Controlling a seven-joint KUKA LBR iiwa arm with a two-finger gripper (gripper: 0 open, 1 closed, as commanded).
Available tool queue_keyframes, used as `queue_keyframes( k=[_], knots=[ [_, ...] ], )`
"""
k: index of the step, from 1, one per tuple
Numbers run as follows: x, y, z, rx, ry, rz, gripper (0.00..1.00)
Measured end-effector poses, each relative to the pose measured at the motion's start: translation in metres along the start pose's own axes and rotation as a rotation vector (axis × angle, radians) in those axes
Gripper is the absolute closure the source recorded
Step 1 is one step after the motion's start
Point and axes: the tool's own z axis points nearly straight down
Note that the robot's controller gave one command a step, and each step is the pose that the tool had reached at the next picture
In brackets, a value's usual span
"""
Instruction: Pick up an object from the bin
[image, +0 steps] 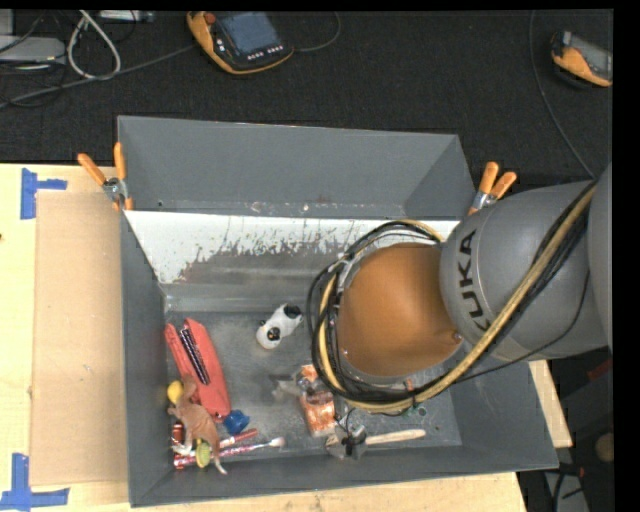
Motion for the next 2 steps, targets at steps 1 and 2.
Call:
queue_keyframes(
  k=[1,2],
  knots=[
    [0.001,-0.02,0.043,0.0,0.0,0.018,0.0],
    [-0.04,-0.057,0.025,-0.004,0.004,0.158,0.0]
  ],
)
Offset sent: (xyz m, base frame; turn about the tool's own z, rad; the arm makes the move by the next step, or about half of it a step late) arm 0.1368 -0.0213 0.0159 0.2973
